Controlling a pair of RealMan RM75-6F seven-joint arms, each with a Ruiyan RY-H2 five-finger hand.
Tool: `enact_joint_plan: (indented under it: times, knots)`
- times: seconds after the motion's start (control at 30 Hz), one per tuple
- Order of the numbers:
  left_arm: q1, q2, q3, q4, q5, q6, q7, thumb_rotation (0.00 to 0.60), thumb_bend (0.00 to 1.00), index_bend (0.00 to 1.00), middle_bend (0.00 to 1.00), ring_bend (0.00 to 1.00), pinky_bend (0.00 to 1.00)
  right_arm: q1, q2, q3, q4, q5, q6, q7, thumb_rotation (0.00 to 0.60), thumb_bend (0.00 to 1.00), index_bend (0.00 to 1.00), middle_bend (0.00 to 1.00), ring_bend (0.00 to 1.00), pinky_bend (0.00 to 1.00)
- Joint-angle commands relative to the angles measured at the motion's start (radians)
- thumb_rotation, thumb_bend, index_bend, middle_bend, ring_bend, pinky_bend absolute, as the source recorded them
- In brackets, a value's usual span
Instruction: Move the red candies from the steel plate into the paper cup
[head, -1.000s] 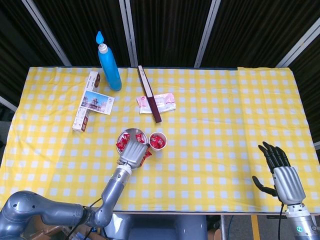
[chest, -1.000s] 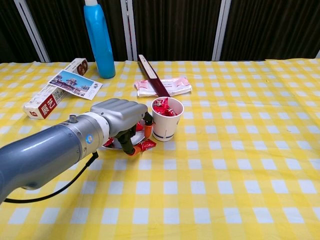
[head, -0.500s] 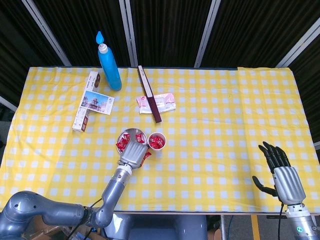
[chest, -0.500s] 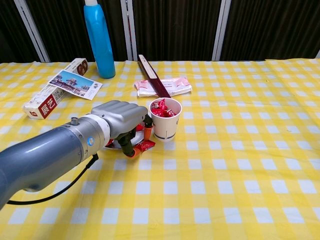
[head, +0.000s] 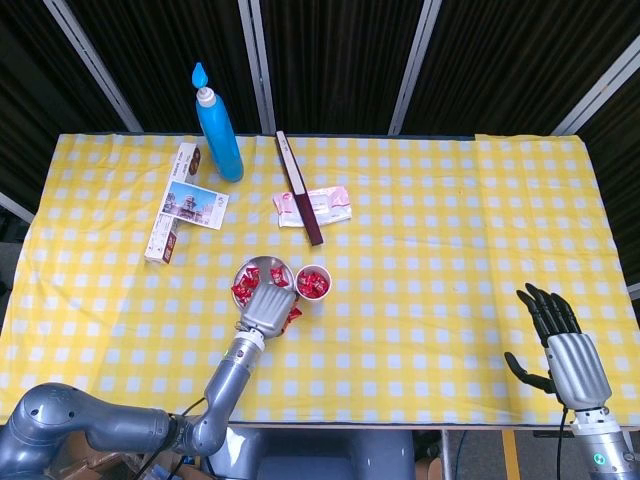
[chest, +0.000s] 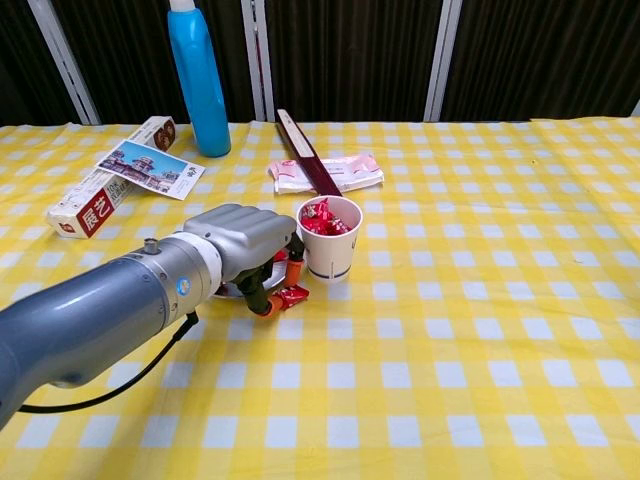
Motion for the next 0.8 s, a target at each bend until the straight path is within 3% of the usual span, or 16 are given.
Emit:
enact_joint_plan:
  times: [0.03,0.4,0.67,0.8]
  knots:
    - [0.0,0.0,0.001,0.0,0.001,0.0,0.001,0.6,0.41,0.5,0.97,0.99,1.0,0.0,0.0,0.0,0.0,-0.001,0.001,0.001,0.6,0.39,0.0,0.0,0.0,0.0]
    - [0.017,0.037,0.013,-0.05,0.022,0.013,-0.005,0.6,0.42,0.51,0.97,0.99,1.0,-0.001,0.001,0.0,0.0,0.0,0.002,0.002,0.6,0.39,0.0,0.0,0.0,0.0]
    - [0.055,0.137,0.044,-0.21,0.106,0.054,-0.038,0.6,0.42,0.51,0.97,0.99,1.0,-0.001,0.001,-0.001,-0.001,-0.001,0.001,0.0,0.6,0.39,0.0,0.0,0.0,0.0]
    - [0.064,0.195,0.025,-0.288,0.157,0.078,-0.062,0.6,0.42,0.51,0.97,0.99,1.0,0.0,-0.001,-0.001,-0.001,-0.002,0.0,-0.003,0.6,0.39,0.0,0.0,0.0,0.0]
